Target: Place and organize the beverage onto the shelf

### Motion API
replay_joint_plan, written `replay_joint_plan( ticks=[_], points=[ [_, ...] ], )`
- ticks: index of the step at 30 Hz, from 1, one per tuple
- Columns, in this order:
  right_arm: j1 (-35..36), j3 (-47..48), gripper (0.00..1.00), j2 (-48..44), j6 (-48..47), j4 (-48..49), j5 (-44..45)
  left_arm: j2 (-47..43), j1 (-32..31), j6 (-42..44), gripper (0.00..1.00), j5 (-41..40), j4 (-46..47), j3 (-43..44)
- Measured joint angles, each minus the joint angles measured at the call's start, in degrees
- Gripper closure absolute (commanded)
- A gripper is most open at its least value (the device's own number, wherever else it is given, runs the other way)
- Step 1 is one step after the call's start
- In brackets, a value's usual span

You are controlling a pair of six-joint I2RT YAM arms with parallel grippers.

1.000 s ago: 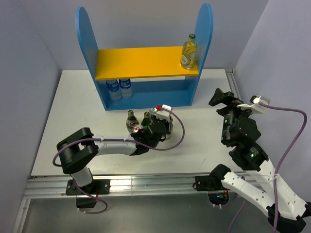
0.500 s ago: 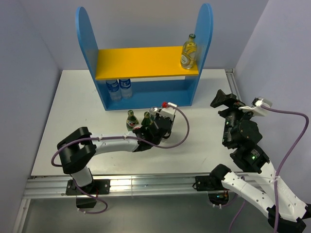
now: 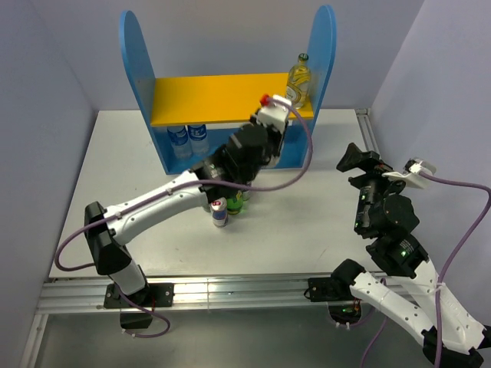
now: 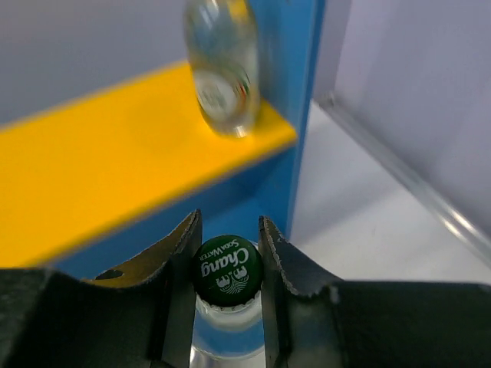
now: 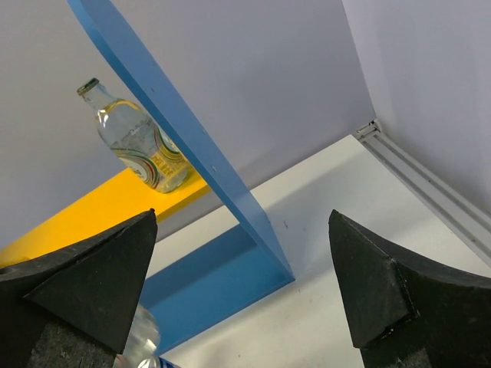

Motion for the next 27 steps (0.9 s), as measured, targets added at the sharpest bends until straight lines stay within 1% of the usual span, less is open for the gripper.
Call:
replay_joint_plan(
  ticks=[5,8,10,14,18,22,24,27],
  points=[
    [0.0,-0.4,0.0,0.0,0.1,0.0,0.0,1.6,5.3,4.7,1.0,2.6,-5.0,16.7],
    [0.0,-0.9,0.0,-0.2,0.3,0.1,0.0,4.9,9.5,5.4,1.0,5.2,-6.6,26.9],
    [0.0,-1.1,0.0,-0.4,0.4,0.1,0.0,6.6,12.3,5.4,1.0,7.5,-6.6,31.1],
    [0.0,-1.2,0.0,-1.0,0.5,0.2,-0.1,9.9,17.2,5.2,1.0,11.7,-7.3,34.5],
    [0.0,-1.8,0.0,-1.5,0.7,0.4,-0.2,15.3,20.0,4.7,1.0,16.0,-7.6,36.7],
    [0.0,-2.4,0.0,-1.8,1.3,0.4,-0.5,20.8,21.1,3.8,1.0,19.9,-7.4,36.8],
    [0.0,-2.8,0.0,-2.1,1.6,0.4,-0.6,23.6,21.2,2.9,1.0,21.5,-4.8,39.5],
    [0.0,-3.3,0.0,-2.3,2.0,0.4,-0.7,24.9,21.2,1.8,1.0,23.7,-4.1,40.8]
  ],
)
